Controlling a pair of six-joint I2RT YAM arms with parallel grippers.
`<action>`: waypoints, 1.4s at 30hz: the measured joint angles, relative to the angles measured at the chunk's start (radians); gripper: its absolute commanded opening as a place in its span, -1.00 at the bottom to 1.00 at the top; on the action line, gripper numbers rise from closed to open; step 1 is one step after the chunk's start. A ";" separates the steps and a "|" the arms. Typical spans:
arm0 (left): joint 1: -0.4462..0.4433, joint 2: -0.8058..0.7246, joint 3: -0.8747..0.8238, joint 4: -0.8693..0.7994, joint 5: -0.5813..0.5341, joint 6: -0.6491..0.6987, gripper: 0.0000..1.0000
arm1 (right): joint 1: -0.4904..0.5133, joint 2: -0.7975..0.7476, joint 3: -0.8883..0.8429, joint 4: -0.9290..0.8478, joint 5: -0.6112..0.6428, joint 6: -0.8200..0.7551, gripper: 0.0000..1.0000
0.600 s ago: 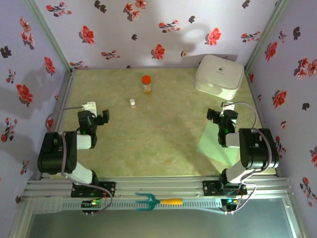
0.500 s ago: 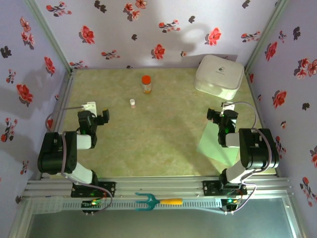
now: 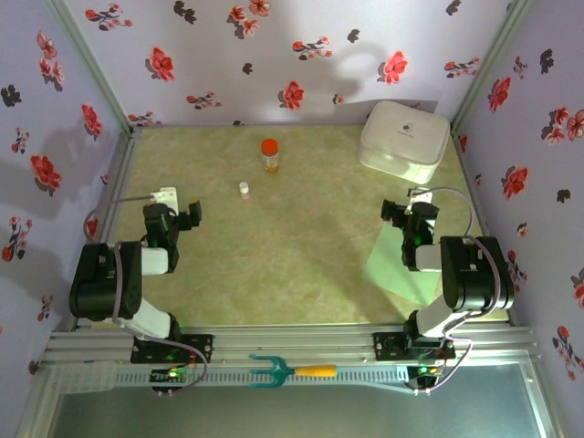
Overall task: Fold a paper plane with a square sheet of paper (pick it up from the middle)
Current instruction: Move the square sheet of paper to the center of the table.
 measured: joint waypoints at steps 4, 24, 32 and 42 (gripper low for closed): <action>0.000 0.000 0.000 0.000 0.000 0.000 1.00 | 0.000 0.000 0.000 0.000 0.000 0.008 0.99; -0.003 -0.087 -0.027 -0.029 -0.006 0.003 1.00 | 0.011 -0.029 0.000 -0.016 -0.010 0.010 0.99; -0.003 -0.335 0.158 -0.417 -0.082 -0.159 1.00 | 0.016 -0.254 0.244 -0.549 0.138 0.165 0.99; 0.008 -0.359 0.280 -0.716 0.069 -0.418 1.00 | -0.007 -0.300 0.410 -1.083 0.067 0.477 0.98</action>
